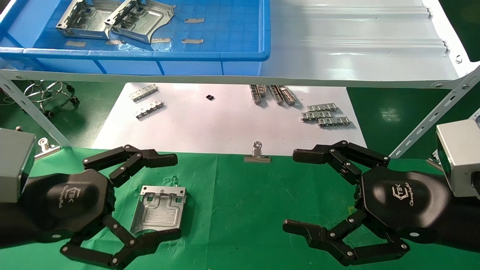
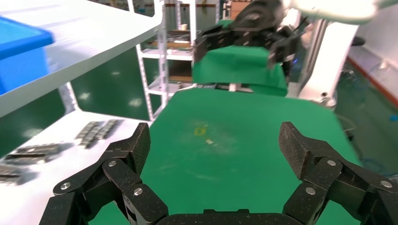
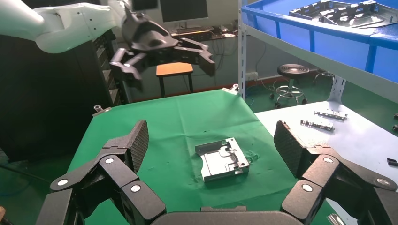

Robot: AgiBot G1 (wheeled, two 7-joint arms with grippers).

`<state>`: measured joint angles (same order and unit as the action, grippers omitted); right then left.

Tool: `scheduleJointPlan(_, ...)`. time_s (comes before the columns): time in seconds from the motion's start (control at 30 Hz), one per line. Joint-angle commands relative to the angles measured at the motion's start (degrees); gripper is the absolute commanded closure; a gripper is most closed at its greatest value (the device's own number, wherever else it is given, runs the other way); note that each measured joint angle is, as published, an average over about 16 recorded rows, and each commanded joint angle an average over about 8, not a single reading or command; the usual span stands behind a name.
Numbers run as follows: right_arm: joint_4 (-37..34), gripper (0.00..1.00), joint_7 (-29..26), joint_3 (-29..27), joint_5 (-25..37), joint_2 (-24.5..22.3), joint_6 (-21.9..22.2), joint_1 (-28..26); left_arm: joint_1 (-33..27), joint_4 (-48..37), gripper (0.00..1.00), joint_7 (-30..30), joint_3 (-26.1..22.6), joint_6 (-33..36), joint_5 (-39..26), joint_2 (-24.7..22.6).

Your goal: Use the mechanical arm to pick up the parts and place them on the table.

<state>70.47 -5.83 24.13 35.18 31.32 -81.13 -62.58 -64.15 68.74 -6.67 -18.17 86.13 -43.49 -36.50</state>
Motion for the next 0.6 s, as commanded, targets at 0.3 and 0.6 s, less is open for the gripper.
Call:
scheduleJointPlan(0.3,0.0,0.00,0.0,0.0,0.0,0.0,0.0,0.0,3.6,6.7,0.00,-4.9,3.0,-0.5,2.4,2.1)
scheduleJointPlan(0.6,0.0,0.00,0.0,0.0,0.0,0.0,0.0,0.0,3.2,5.8,0.00,-4.4,2.6,-0.6,2.1,1.8)
